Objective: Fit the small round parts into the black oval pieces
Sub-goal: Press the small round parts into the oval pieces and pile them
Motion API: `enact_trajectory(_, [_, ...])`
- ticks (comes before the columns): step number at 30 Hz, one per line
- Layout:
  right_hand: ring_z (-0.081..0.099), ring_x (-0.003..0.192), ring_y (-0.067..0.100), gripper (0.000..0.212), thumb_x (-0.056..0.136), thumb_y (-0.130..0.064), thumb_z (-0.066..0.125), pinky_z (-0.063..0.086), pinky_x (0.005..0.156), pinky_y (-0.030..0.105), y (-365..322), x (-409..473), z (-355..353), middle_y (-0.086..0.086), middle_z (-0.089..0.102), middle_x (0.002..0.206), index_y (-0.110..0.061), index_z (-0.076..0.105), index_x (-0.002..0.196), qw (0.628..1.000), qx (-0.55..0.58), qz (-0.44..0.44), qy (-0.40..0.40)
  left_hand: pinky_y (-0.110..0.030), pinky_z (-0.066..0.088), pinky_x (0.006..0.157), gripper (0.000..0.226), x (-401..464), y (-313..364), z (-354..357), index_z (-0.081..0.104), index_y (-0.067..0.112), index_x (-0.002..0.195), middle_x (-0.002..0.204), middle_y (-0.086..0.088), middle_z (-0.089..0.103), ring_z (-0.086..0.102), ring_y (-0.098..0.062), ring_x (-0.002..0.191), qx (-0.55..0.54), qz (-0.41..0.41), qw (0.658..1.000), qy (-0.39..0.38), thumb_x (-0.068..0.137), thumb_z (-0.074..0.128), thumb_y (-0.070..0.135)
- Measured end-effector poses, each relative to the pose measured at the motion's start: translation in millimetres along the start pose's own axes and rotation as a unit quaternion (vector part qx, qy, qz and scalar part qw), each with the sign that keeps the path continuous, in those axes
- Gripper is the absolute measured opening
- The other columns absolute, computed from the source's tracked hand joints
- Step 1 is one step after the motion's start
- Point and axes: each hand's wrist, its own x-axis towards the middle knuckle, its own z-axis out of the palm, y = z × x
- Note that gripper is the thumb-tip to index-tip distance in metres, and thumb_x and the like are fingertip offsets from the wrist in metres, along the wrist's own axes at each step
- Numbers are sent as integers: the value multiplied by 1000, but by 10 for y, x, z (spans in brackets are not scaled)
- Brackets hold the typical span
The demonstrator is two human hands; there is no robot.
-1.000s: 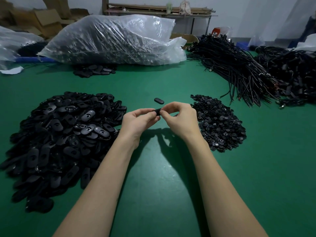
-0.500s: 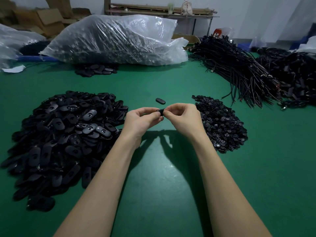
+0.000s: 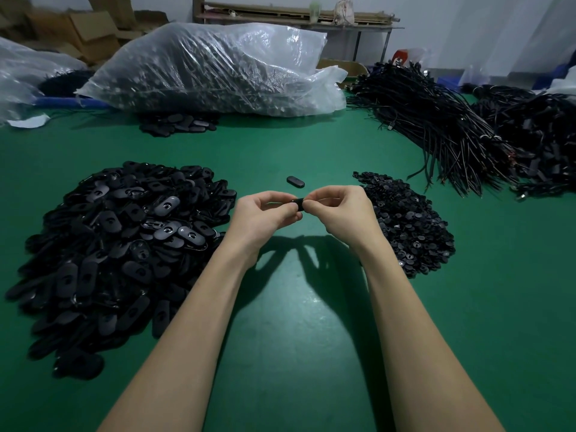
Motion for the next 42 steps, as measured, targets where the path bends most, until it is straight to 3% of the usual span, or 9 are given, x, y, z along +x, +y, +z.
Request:
enact_trajectory(4, [57,52,-6,2,83,-26,81,43,61,19,-9,-12,-19,-5,77,74,-26,79,82,1000,4,3,-7,-21,58,78,9,-4,1,-8,73,2,94,85,-9,77,76,-21,82,13,6,1000,-9,88,70,-4])
enact_trajectory(8, [64,67,4,13,80,-31,86,50,63,24,-11,-15,-24,-6,77,79,-30,77,89,1000,12,11,9,-24,59,82,9,16,-5,-29,73,4,88,82,-7,76,74,-22,81,12,-1,1000,-13,90,68,-3])
enact_trajectory(12, [62,58,6,13,84,-21,85,52,54,19,-9,-45,-57,-1,78,83,-17,78,93,990,112,57,-60,-30,58,90,8,35,-13,-64,71,4,89,86,-10,75,73,-20,81,-3,-14,999,-32,90,68,-3])
enact_trajectory(19, [72,69,10,15,87,-8,80,57,61,20,26,-50,-138,3,78,81,-3,76,100,978,165,58,-117,-20,58,78,7,15,2,-91,71,4,88,86,-8,76,74,-19,81,-15,-34,998,-51,89,70,-3])
enact_trajectory(25, [74,70,13,8,87,1,77,59,62,22,2,-35,-113,8,77,80,-2,76,94,979,159,64,-106,-26,59,87,7,0,10,-66,70,2,91,89,-11,73,74,-22,84,17,-24,999,-46,90,67,-5])
enact_trajectory(29, [73,68,15,11,86,1,78,60,63,23,-4,-34,-86,11,77,81,2,75,96,981,157,65,-90,-20,59,78,7,-12,29,-79,70,1,96,92,-13,74,75,-20,82,48,-7,998,-42,91,68,-3])
enact_trajectory(33, [73,66,15,12,86,3,78,62,67,26,15,-26,-94,11,76,78,4,75,97,979,173,59,-93,-22,59,83,12,-8,40,-102,70,-3,103,97,-15,75,75,-21,85,65,0,997,-46,91,69,-1])
enact_trajectory(42, [76,73,19,10,83,-1,81,63,71,27,22,-17,-7,13,78,85,-1,76,92,986,142,59,-68,-18,57,74,9,16,-13,-140,72,10,91,81,-2,78,76,-16,81,88,10,995,-45,88,73,2])
